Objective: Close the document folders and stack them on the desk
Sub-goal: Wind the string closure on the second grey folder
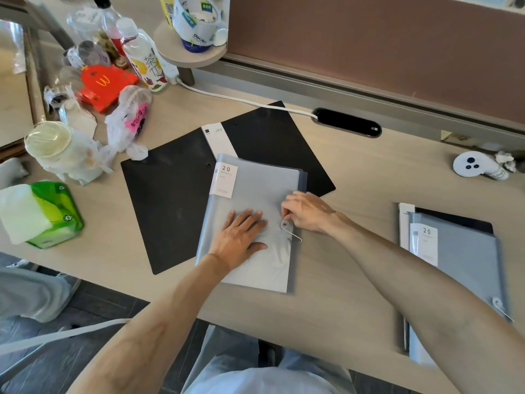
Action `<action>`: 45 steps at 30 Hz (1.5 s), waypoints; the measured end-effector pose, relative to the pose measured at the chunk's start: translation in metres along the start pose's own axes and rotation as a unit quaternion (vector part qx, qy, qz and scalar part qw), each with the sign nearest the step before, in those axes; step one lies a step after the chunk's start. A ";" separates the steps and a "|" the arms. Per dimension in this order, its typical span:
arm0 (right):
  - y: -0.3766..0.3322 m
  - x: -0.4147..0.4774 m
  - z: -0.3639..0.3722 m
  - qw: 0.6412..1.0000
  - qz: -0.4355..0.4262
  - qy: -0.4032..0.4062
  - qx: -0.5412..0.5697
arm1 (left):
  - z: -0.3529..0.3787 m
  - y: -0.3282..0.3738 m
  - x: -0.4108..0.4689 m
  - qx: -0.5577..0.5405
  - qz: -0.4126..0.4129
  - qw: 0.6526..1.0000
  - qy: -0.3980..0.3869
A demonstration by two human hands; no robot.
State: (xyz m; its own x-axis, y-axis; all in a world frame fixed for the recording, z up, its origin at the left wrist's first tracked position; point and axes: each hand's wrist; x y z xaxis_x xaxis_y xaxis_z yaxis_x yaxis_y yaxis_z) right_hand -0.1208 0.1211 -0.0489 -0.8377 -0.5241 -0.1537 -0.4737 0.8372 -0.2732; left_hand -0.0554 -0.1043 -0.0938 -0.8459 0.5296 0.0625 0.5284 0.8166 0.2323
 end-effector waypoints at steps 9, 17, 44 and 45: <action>0.009 -0.028 0.015 0.995 -0.030 0.092 0.009 | 0.001 0.005 0.001 0.014 -0.014 1.000 -0.008; -0.002 -0.052 0.032 0.987 0.025 0.143 0.075 | -0.002 0.009 0.003 0.016 -0.029 0.999 -0.024; -0.030 -0.066 0.046 0.970 0.177 0.158 0.058 | -0.006 0.015 0.005 0.024 -0.047 0.997 -0.061; -0.029 -0.068 0.047 0.971 0.171 0.157 0.052 | -0.006 0.016 0.005 0.021 -0.048 0.997 -0.065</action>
State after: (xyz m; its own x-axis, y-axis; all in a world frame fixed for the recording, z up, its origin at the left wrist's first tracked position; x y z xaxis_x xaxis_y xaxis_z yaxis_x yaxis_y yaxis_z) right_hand -0.0370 0.1248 -0.0752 -0.9906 -0.1304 0.0409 -0.1364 0.9253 -0.3538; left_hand -0.0521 -0.0899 -0.0842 -0.8781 0.4709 -0.0846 0.4495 0.8726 0.1910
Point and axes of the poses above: each hand's wrist, its own x-axis towards the middle knuckle, its own z-axis out of the palm, y = z × x, and after that the axes turned 9 degrees about y, right-handed
